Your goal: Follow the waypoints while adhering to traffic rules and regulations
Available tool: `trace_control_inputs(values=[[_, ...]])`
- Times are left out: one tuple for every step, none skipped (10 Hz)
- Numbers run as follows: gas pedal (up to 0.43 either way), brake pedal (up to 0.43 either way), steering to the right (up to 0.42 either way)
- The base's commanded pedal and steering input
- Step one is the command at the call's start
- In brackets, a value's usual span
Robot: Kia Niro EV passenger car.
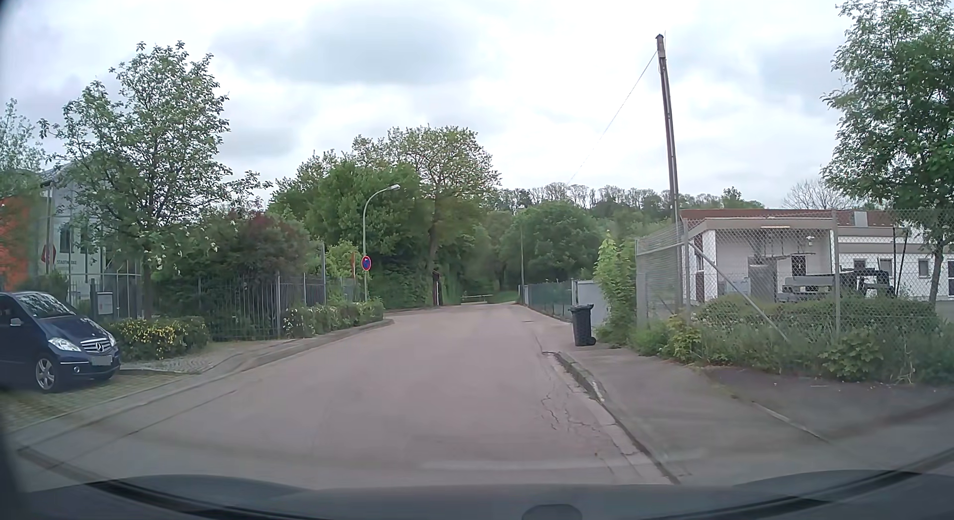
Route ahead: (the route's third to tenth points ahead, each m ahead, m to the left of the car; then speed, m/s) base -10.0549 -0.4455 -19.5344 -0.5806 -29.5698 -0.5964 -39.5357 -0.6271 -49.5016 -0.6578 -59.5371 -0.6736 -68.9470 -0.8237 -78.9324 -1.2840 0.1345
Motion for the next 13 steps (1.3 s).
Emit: trace_control_inputs(values=[[0.000,0.000,-0.553],[0.000,0.000,-0.611],[0.000,0.000,-0.669],[0.000,0.000,-0.754],[0.000,0.000,-0.821],[0.000,0.000,-0.853],[0.000,0.000,-0.885],[0.000,0.000,-0.915],[0.000,0.000,-0.944],[0.000,0.000,-0.964],[0.008,0.000,-0.972],[0.008,0.000,-0.972],[0.008,0.000,-0.972]])
